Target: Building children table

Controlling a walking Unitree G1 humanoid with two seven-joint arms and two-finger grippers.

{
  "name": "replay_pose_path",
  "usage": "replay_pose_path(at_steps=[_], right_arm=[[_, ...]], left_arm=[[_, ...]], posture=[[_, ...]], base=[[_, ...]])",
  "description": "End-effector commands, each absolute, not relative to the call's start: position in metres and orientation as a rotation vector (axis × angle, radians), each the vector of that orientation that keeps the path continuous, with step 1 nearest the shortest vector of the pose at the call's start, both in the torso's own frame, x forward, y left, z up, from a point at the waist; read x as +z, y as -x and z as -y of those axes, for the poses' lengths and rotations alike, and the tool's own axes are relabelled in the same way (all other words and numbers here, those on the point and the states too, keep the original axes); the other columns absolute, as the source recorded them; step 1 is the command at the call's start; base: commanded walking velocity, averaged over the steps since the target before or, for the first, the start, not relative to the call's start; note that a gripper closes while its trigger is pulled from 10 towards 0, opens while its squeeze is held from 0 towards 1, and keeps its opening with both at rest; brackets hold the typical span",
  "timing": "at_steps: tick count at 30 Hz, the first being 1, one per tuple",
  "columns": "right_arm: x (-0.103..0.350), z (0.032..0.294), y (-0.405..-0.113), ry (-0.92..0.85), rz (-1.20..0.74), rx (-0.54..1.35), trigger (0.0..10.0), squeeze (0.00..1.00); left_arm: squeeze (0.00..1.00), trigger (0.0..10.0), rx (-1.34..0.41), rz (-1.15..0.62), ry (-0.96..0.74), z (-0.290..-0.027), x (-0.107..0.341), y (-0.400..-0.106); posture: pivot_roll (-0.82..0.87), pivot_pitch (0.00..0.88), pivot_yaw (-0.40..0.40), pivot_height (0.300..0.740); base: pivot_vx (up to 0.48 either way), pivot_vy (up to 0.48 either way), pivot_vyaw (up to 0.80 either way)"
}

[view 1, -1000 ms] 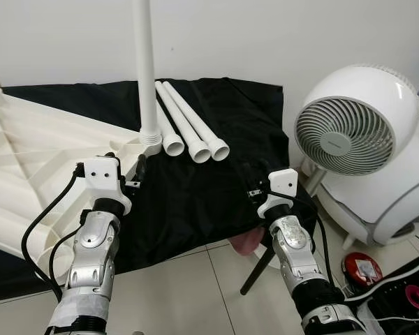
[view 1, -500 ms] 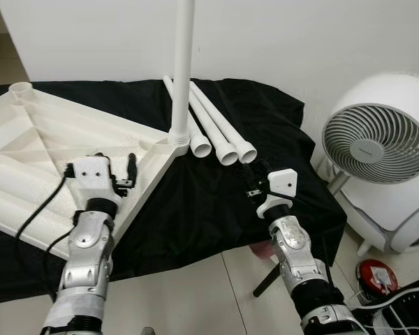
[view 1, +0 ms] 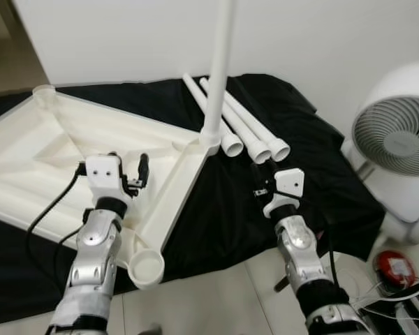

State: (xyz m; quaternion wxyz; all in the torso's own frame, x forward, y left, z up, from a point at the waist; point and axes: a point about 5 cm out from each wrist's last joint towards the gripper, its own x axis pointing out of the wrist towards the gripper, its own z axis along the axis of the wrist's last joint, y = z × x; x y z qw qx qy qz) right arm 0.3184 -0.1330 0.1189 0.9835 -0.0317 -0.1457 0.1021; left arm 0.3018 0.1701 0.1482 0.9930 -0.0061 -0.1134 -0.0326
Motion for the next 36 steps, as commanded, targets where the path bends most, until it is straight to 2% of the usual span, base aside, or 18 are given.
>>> replay_pose_path(at_steps=[1, 7, 13, 19, 26, 29, 36], right_arm=[[0.118, 0.127, -0.318, 0.047, 0.290, 0.219, 10.0, 0.00], [0.118, 0.126, -0.318, 0.049, 0.290, 0.221, 10.0, 0.00], [0.117, 0.124, -0.318, 0.048, 0.287, 0.228, 10.0, 0.00], [0.117, 0.122, -0.318, 0.043, 0.288, 0.230, 10.0, 0.00], [0.116, 0.122, -0.317, 0.042, 0.286, 0.230, 10.0, 0.00], [0.115, 0.122, -0.317, 0.043, 0.285, 0.230, 10.0, 0.00], [0.114, 0.122, -0.315, 0.046, 0.282, 0.238, 10.0, 0.00]], left_arm=[[0.00, 10.0, -0.056, 0.230, -0.011, -0.175, 0.148, -0.300], [0.00, 10.0, -0.092, 0.233, -0.036, -0.170, 0.148, -0.299], [0.00, 10.0, -0.230, 0.232, -0.104, -0.161, 0.147, -0.295], [0.00, 10.0, -0.262, 0.237, -0.157, -0.161, 0.147, -0.294], [0.00, 10.0, -0.259, 0.234, -0.162, -0.162, 0.146, -0.292], [0.00, 10.0, -0.273, 0.221, -0.113, -0.162, 0.144, -0.292], [0.00, 10.0, -0.220, 0.224, -0.149, -0.163, 0.143, -0.291]], posture=[[0.06, 0.000, -0.041, 0.740], [0.06, 0.000, -0.041, 0.740], [0.07, 0.000, -0.041, 0.740], [0.07, 0.000, -0.037, 0.740], [0.07, 0.000, -0.036, 0.740], [0.07, 0.000, -0.037, 0.740], [0.07, 0.000, -0.039, 0.740]], base=[[0.000, 0.000, 0.00], [0.000, 0.000, 0.00], [0.000, 0.000, 0.00], [0.000, 0.000, 0.00], [0.000, 0.000, 0.00], [0.000, 0.000, 0.00], [0.000, -0.326, 0.00]])
